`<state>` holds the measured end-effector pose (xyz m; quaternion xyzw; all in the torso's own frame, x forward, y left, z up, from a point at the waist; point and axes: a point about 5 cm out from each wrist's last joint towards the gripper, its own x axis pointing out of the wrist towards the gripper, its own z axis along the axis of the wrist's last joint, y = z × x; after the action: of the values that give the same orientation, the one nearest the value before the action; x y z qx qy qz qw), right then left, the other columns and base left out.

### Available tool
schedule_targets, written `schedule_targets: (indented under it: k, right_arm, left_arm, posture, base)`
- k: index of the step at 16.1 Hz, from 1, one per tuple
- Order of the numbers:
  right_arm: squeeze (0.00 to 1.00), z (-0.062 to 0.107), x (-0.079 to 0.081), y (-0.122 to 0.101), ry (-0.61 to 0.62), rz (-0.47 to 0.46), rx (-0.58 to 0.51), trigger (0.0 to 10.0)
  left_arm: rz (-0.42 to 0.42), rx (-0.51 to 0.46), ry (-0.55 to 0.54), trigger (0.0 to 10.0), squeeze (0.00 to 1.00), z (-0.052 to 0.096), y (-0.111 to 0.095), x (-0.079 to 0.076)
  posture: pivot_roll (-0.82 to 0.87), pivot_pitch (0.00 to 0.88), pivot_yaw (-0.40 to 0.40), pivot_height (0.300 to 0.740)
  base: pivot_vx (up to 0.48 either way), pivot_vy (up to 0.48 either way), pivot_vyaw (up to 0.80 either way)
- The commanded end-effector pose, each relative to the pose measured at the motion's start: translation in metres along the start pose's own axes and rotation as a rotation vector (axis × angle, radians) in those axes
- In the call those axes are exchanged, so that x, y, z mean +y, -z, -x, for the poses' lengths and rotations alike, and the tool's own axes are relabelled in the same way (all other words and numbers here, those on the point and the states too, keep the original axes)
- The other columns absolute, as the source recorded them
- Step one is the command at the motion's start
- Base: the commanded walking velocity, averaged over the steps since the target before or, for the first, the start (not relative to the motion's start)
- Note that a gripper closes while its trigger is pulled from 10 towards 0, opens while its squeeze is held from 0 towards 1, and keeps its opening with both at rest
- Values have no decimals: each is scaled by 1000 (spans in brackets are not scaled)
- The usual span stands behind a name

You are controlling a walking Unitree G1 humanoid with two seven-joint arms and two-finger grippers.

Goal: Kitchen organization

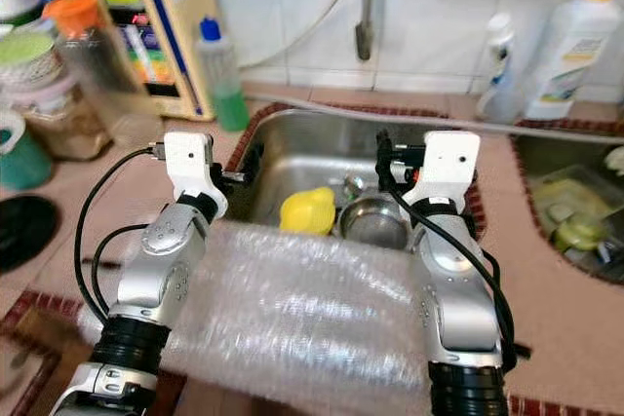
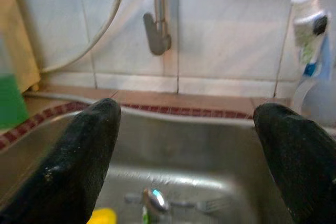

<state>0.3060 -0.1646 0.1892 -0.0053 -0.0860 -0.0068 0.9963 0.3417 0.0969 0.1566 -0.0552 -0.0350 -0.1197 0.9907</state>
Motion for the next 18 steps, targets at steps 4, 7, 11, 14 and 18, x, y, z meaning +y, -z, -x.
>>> schedule_targets:
  k: [4,7,11,14,18]
  right_arm:
    - [0,1,0,-8,4,0,-34,10000]
    - [0,1,0,-9,2,7,-40,10000]
    - [0,1,-1,-10,4,12,-45,10000]
    - [0,1,-2,-10,7,14,-45,10000]
    - [0,1,-2,-10,7,18,-45,10000]
  left_arm:
    - [-15,-16,4,10000,0,0,-7,2]
    - [-15,-16,3,10000,0,0,-7,2]
    - [-14,-18,6,10000,0,-1,-8,2]
    - [-12,-14,8,10000,0,-2,-7,2]
    - [-10,-12,10,10000,0,-2,-7,1]
  posture:
    - [-70,0,103,740]
    - [-70,0,104,740]
    - [-77,0,109,740]
    - [-80,0,109,740]
    - [-78,0,108,740]
  base:
    - [-337,0,0]
    - [-341,0,0]
    - [-339,0,0]
    - [-337,0,0]
    - [-341,0,0]
